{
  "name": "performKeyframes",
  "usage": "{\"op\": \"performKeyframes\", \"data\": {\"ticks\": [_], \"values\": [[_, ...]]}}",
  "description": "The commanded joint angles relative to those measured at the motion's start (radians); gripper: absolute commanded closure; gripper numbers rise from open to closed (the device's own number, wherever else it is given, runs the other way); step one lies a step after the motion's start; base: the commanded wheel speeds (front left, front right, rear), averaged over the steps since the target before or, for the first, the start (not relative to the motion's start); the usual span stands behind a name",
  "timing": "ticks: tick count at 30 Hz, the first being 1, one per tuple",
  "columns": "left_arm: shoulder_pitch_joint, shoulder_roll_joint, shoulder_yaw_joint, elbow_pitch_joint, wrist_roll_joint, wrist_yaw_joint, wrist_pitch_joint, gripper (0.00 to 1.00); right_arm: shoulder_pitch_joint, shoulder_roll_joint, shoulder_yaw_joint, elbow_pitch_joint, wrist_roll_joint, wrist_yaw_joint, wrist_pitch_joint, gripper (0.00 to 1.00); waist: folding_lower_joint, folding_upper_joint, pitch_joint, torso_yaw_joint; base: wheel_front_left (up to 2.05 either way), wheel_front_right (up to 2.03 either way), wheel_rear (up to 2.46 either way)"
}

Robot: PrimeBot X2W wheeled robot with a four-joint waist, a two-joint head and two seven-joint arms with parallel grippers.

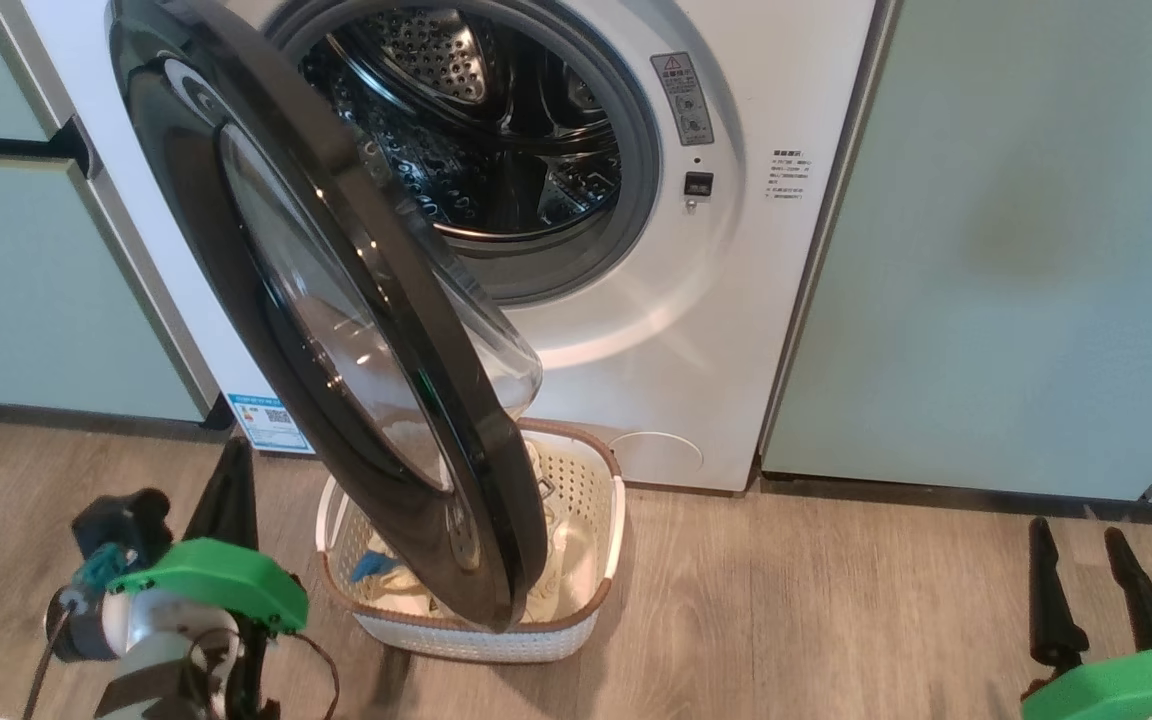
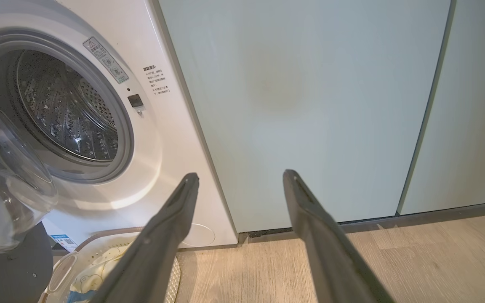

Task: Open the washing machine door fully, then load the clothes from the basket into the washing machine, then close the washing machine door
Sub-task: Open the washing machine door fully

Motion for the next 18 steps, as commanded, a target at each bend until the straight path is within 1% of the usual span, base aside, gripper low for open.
{"op": "performKeyframes", "data": {"ticks": [1, 5, 10, 15, 18], "values": [[-0.038, 0.014, 0.043, -0.039, -0.024, -0.001, -0.006, 1.00, -0.041, -0.003, 0.013, -0.025, -0.013, 0.000, -0.010, 0.00, 0.0000, 0.0000, 0.001, 0.000, 0.00, 0.00, 0.00], [-0.050, 0.015, 0.053, -0.068, -0.079, -0.001, -0.006, 1.00, -0.042, -0.001, 0.011, -0.021, -0.013, 0.000, -0.010, 0.00, 0.0000, 0.0000, 0.003, 0.004, 0.00, 0.00, 0.00], [-0.081, 0.031, 0.072, -0.135, -0.133, -0.001, -0.006, 1.00, -0.042, 0.002, 0.009, -0.018, -0.013, 0.000, -0.010, 0.00, 0.0000, 0.0000, 0.002, 0.009, 0.00, 0.00, 0.00], [-0.103, 0.048, 0.084, -0.203, -0.161, -0.001, 0.007, 1.00, -0.039, 0.006, 0.007, -0.017, -0.012, 0.000, -0.010, 0.00, 0.0000, 0.0000, -0.003, 0.012, 0.00, 0.00, 0.00], [-0.121, 0.060, 0.091, -0.275, -0.176, 0.004, 0.038, 1.00, -0.035, 0.007, 0.005, -0.017, -0.011, 0.000, -0.010, 0.00, 0.0000, 0.0000, -0.007, 0.015, 0.00, 0.00, 0.00]]}}
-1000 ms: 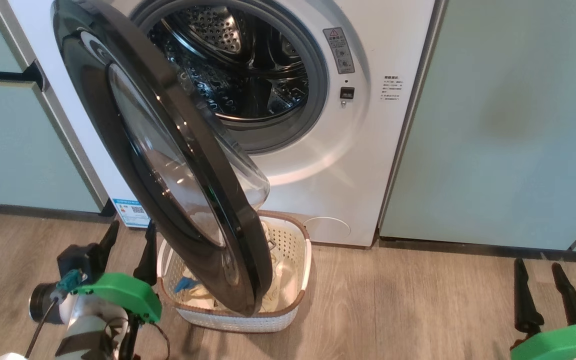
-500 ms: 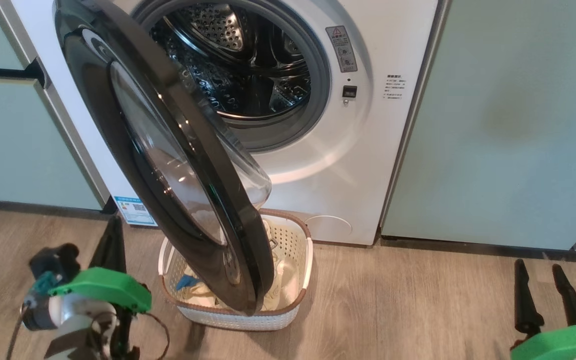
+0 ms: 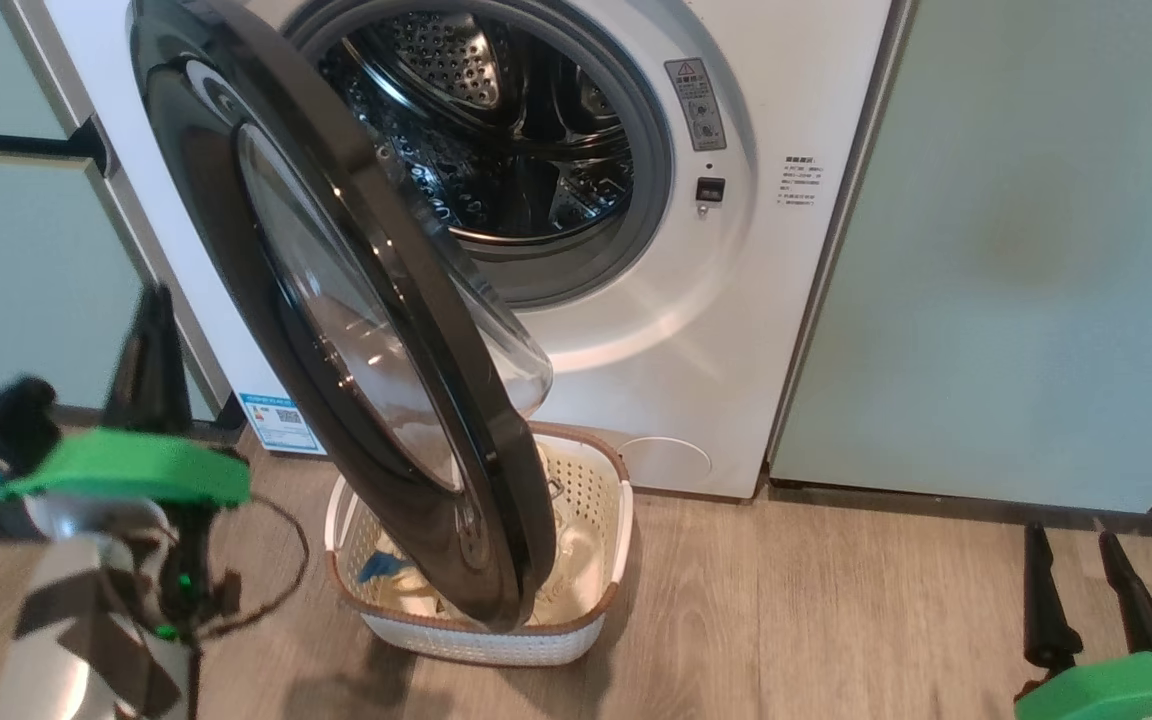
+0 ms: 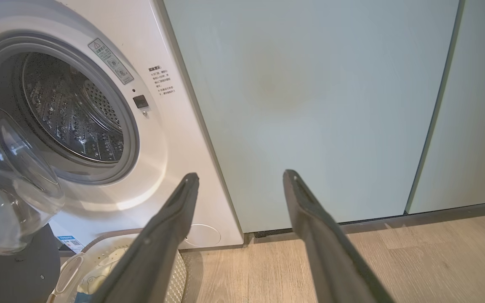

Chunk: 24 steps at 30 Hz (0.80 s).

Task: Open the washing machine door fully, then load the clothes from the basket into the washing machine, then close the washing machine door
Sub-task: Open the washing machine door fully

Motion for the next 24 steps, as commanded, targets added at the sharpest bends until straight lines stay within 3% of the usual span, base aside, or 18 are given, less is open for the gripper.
{"op": "performKeyframes", "data": {"ticks": [1, 10, 14, 24], "values": [[-0.060, 0.037, 0.036, -0.052, -0.012, 0.005, 0.007, 1.00, -0.033, -0.010, 0.014, -0.027, -0.011, 0.000, -0.010, 0.00, 0.0000, -0.0001, -0.001, 0.001, 0.00, 0.00, 0.00], [-0.150, 0.038, 0.005, -0.352, -0.076, 0.022, 0.152, 1.00, -0.023, -0.006, 0.012, -0.027, -0.012, 0.000, -0.010, 0.00, 0.0000, -0.0001, -0.011, 0.015, 0.00, 0.00, 0.00], [-0.210, 0.014, -0.071, -0.497, -0.093, 0.032, 0.228, 1.00, -0.023, -0.006, 0.011, -0.026, -0.012, 0.000, -0.010, 0.00, 0.0000, -0.0001, -0.015, 0.023, 0.00, 0.00, 0.00], [-0.289, -0.033, -0.324, -0.683, -0.081, 0.056, 0.352, 1.00, -0.021, -0.008, 0.013, -0.026, -0.013, 0.000, -0.010, 0.00, 0.0000, -0.0001, -0.022, 0.034, 0.00, 0.00, 0.00]]}}
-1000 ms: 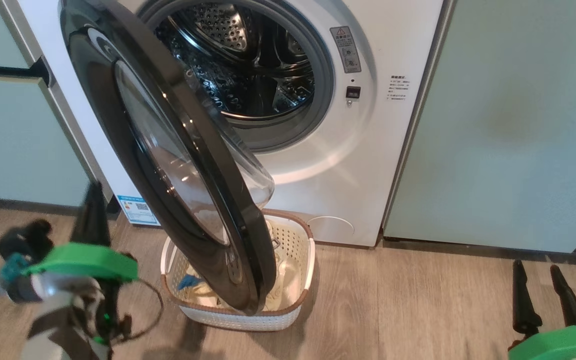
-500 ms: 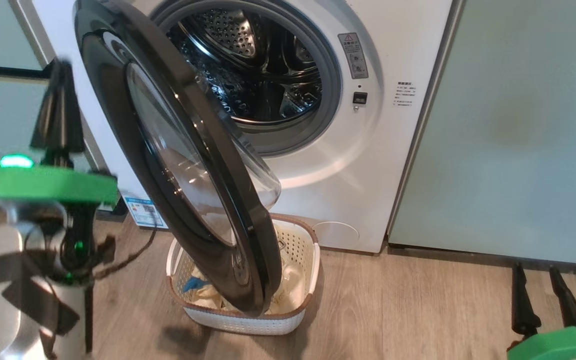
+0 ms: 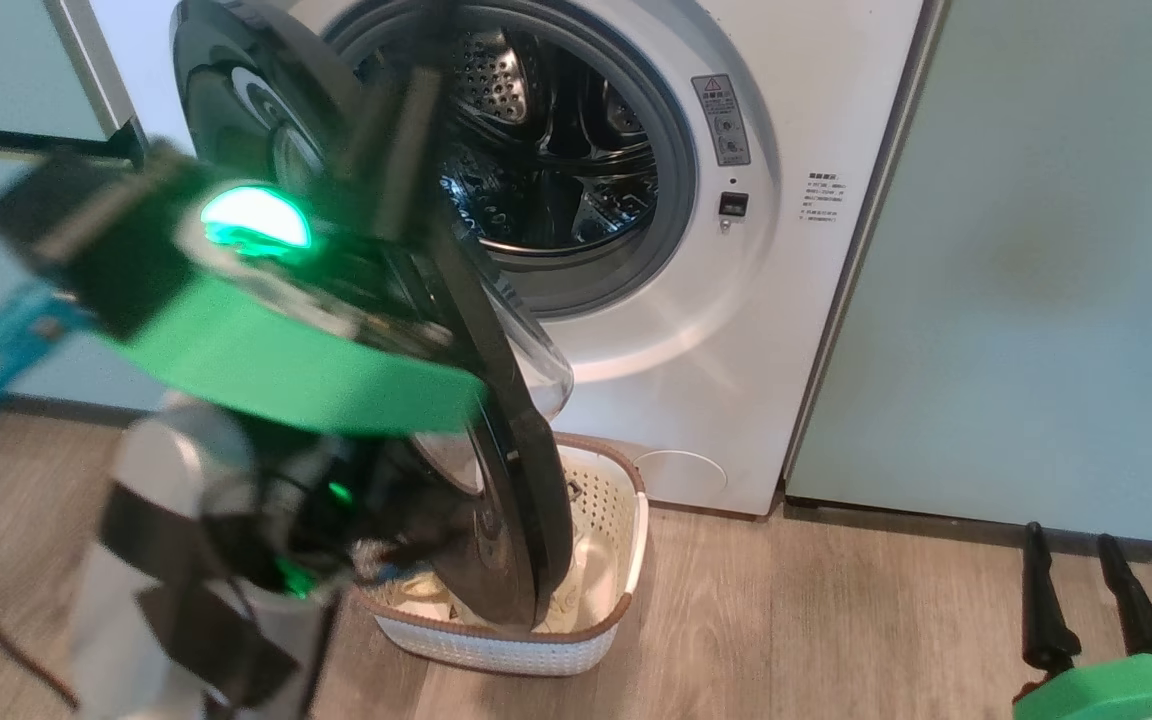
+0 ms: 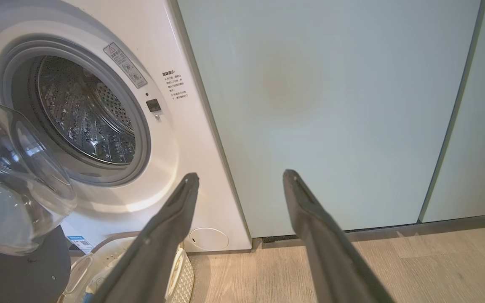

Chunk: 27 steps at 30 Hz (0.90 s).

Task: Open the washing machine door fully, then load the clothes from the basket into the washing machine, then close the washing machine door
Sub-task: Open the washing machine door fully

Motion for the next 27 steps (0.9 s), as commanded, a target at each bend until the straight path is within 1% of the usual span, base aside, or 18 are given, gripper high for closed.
{"op": "performKeyframes", "data": {"ticks": [1, 8, 15, 18, 27], "values": [[-0.060, 0.012, -0.019, -0.048, 0.012, 0.003, 0.025, 1.00, -0.023, -0.013, 0.016, -0.029, -0.014, 0.000, -0.010, 0.00, 0.0000, 0.0000, -0.001, 0.001, 0.00, 0.00, 0.00], [-0.035, 0.001, -0.218, -0.056, 0.021, 0.000, 0.067, 1.00, -0.025, -0.015, 0.016, -0.029, -0.013, 0.000, -0.010, 0.00, 0.0000, 0.0000, 0.002, 0.006, 0.00, 0.00, 0.00], [0.028, -0.001, -0.377, -0.038, 0.035, -0.011, 0.068, 1.00, -0.025, -0.018, 0.013, -0.031, -0.013, 0.000, -0.010, 0.00, 0.0000, 0.0000, 0.005, 0.010, 0.00, 0.00, 0.00], [0.044, 0.003, -0.416, -0.033, 0.046, -0.017, 0.068, 1.00, -0.025, -0.020, 0.012, -0.031, -0.012, 0.000, -0.010, 0.00, 0.0000, 0.0000, 0.007, 0.012, 0.00, 0.00, 0.00], [0.104, 0.049, -0.555, 0.039, 0.081, -0.038, 0.047, 1.00, -0.030, -0.021, 0.013, -0.031, -0.009, 0.000, -0.010, 0.00, 0.0000, 0.0000, 0.016, 0.020, 0.00, 0.00, 0.00]]}}
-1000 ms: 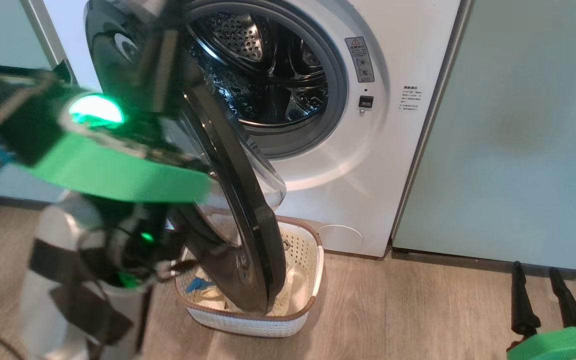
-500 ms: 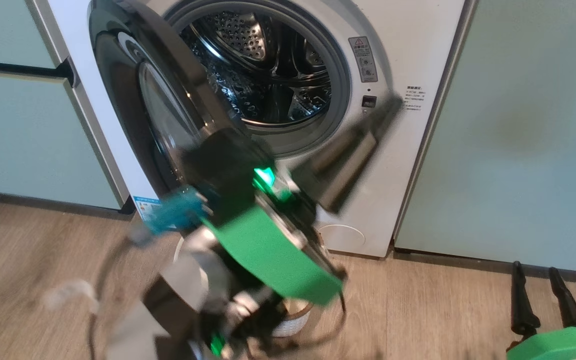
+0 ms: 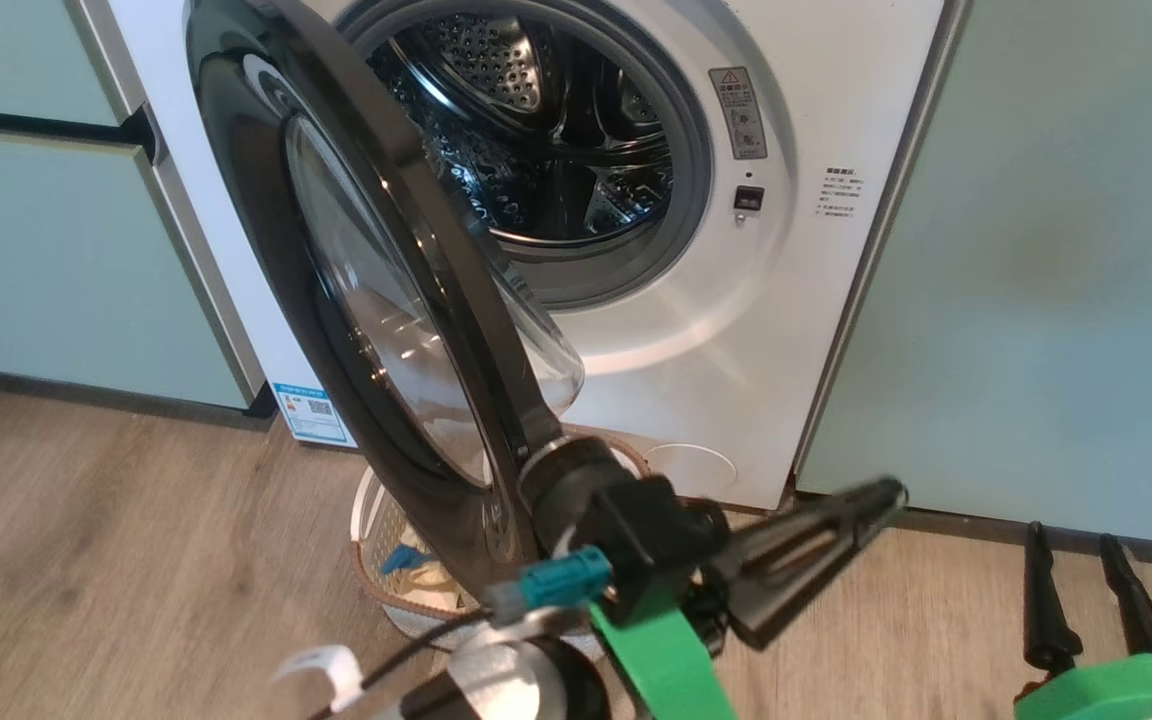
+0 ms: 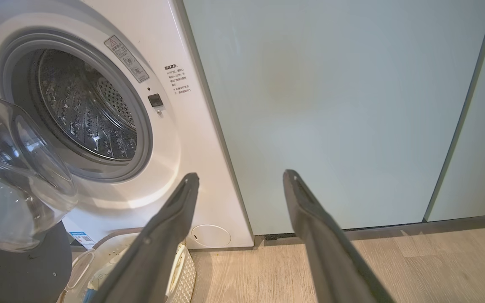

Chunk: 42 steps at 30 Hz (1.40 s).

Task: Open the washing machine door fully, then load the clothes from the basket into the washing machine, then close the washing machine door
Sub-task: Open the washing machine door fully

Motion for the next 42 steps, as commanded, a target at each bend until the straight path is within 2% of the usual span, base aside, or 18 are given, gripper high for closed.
{"op": "performKeyframes", "data": {"ticks": [1, 17, 27, 34, 42], "values": [[-0.030, 0.010, 0.028, -0.021, 0.009, -0.003, -0.009, 1.00, -0.031, -0.021, 0.017, -0.030, -0.009, 0.000, -0.010, 0.00, 0.0000, -0.0001, 0.002, 0.000, 0.00, 0.00, 0.00], [-0.002, 0.074, -0.124, 0.176, 0.044, -0.015, -0.123, 1.00, -0.038, -0.024, 0.022, -0.027, -0.005, 0.000, -0.010, 0.00, 0.0000, -0.0001, 0.015, -0.008, 0.00, 0.00, 0.00], [0.036, 0.079, -0.200, 0.310, 0.057, -0.016, -0.211, 1.00, -0.041, -0.023, 0.025, -0.025, -0.005, 0.000, -0.010, 0.00, 0.0000, -0.0001, 0.014, -0.010, 0.00, 0.00, 0.00], [0.054, 0.062, -0.199, 0.398, 0.079, 0.018, -0.287, 1.00, -0.037, -0.022, 0.029, -0.025, -0.005, 0.000, -0.010, 0.00, 0.0000, -0.0001, 0.009, -0.011, 0.00, 0.00, 0.00], [0.047, 0.049, -0.184, 0.468, 0.078, 0.037, -0.333, 1.00, -0.035, -0.019, 0.029, -0.025, -0.005, 0.000, -0.010, 0.00, 0.0000, -0.0001, 0.009, -0.011, 0.00, 0.00, 0.00]]}}
